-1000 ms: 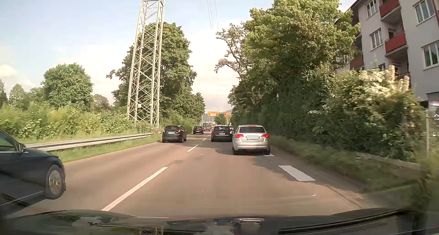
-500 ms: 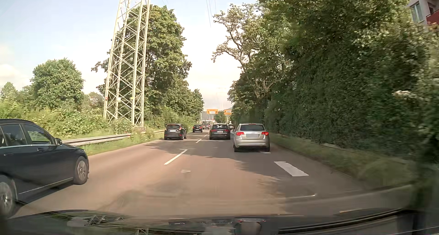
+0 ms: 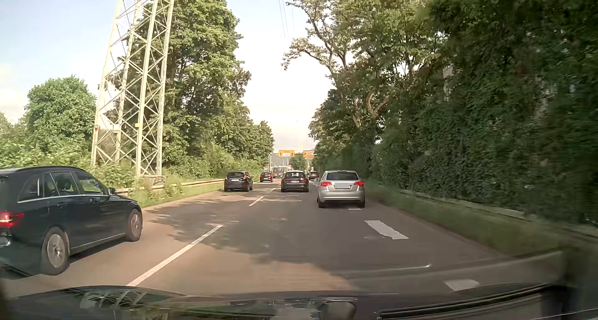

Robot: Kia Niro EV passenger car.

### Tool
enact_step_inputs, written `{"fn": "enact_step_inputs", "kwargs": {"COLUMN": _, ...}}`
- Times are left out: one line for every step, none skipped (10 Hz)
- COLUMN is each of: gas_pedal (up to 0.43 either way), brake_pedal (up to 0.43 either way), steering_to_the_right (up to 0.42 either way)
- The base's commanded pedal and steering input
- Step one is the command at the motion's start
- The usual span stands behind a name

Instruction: Follow the waypoints while adhering to traffic rules and regulations

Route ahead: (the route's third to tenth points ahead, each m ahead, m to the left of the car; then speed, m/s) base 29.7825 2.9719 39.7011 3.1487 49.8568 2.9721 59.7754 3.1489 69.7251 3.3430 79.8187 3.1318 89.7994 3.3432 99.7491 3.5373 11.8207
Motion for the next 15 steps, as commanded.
{"fn": "enact_step_inputs", "kwargs": {"gas_pedal": 0.189, "brake_pedal": 0.000, "steering_to_the_right": 0.009}}
{"fn": "enact_step_inputs", "kwargs": {"gas_pedal": 0.189, "brake_pedal": 0.000, "steering_to_the_right": 0.009}}
{"fn": "enact_step_inputs", "kwargs": {"gas_pedal": 0.189, "brake_pedal": 0.000, "steering_to_the_right": 0.008}}
{"fn": "enact_step_inputs", "kwargs": {"gas_pedal": 0.189, "brake_pedal": 0.000, "steering_to_the_right": 0.008}}
{"fn": "enact_step_inputs", "kwargs": {"gas_pedal": 0.189, "brake_pedal": 0.000, "steering_to_the_right": 0.008}}
{"fn": "enact_step_inputs", "kwargs": {"gas_pedal": 0.189, "brake_pedal": 0.000, "steering_to_the_right": 0.008}}
{"fn": "enact_step_inputs", "kwargs": {"gas_pedal": 0.189, "brake_pedal": 0.000, "steering_to_the_right": 0.007}}
{"fn": "enact_step_inputs", "kwargs": {"gas_pedal": 0.189, "brake_pedal": 0.000, "steering_to_the_right": 0.006}}
{"fn": "enact_step_inputs", "kwargs": {"gas_pedal": 0.189, "brake_pedal": 0.000, "steering_to_the_right": 0.006}}
{"fn": "enact_step_inputs", "kwargs": {"gas_pedal": 0.189, "brake_pedal": 0.000, "steering_to_the_right": 0.005}}
{"fn": "enact_step_inputs", "kwargs": {"gas_pedal": 0.189, "brake_pedal": 0.000, "steering_to_the_right": 0.005}}
{"fn": "enact_step_inputs", "kwargs": {"gas_pedal": 0.189, "brake_pedal": 0.000, "steering_to_the_right": 0.005}}
{"fn": "enact_step_inputs", "kwargs": {"gas_pedal": 0.189, "brake_pedal": 0.000, "steering_to_the_right": 0.005}}
{"fn": "enact_step_inputs", "kwargs": {"gas_pedal": 0.189, "brake_pedal": 0.000, "steering_to_the_right": 0.005}}
{"fn": "enact_step_inputs", "kwargs": {"gas_pedal": 0.189, "brake_pedal": 0.000, "steering_to_the_right": 0.005}}
